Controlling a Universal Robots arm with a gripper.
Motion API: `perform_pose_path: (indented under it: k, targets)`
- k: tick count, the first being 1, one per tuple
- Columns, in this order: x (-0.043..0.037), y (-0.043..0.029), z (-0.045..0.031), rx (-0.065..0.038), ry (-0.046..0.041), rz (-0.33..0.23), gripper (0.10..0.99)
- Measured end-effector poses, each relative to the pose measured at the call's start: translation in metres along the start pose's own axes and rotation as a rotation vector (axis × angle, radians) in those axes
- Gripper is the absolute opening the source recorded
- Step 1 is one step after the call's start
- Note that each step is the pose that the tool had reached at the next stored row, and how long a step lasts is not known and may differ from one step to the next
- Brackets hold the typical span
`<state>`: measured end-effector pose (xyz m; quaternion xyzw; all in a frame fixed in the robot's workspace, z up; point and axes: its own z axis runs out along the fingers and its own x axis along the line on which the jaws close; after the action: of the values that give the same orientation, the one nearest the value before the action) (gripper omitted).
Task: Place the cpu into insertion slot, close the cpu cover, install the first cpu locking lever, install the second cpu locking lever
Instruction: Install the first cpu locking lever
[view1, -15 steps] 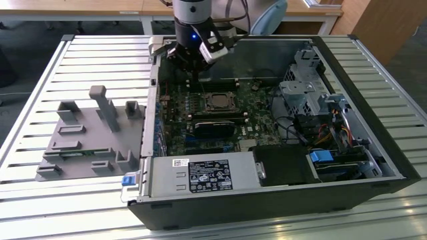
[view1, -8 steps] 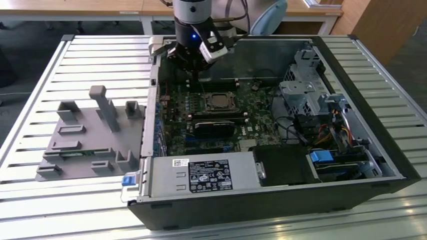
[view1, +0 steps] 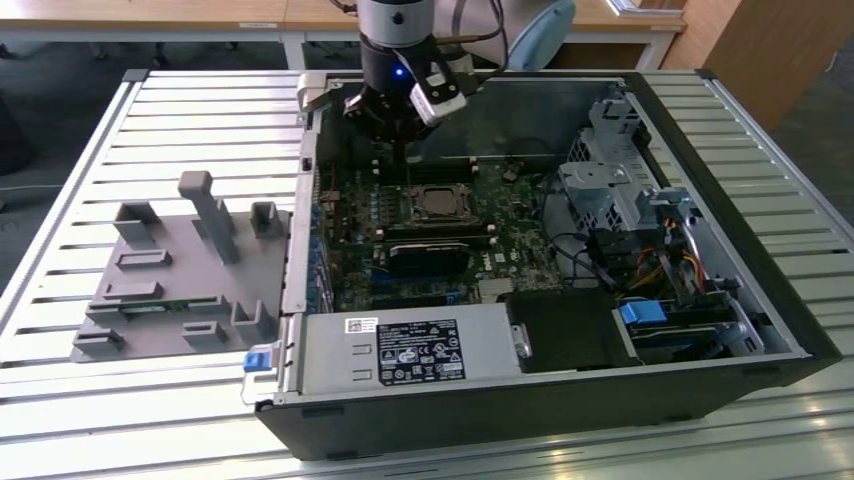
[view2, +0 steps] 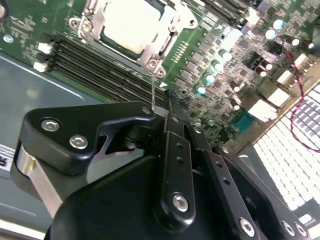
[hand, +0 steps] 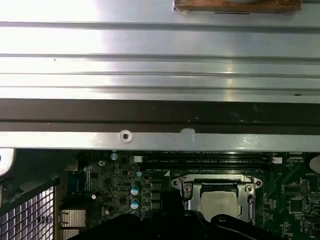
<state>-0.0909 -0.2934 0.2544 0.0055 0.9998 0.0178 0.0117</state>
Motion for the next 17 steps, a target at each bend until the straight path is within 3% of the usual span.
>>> perform_pose_path:
  k: [6, 11, 14, 15, 17]
  targets:
    - [-0.0163, 0.0003, 0.0012, 0.000, 0.0029, 0.000, 0.106]
    - [-0.0368, 0.0008, 0.0044, 0.000, 0.0075, 0.000, 0.106]
    - [-0.0390, 0.0007, 0.0055, -0.002, 0.0077, 0.000, 0.106]
    - [-0.0390, 0.0007, 0.0055, -0.005, 0.0079, 0.000, 0.106]
    - [-0.0391, 0.0008, 0.0058, -0.031, 0.0074, 0.001, 0.106]
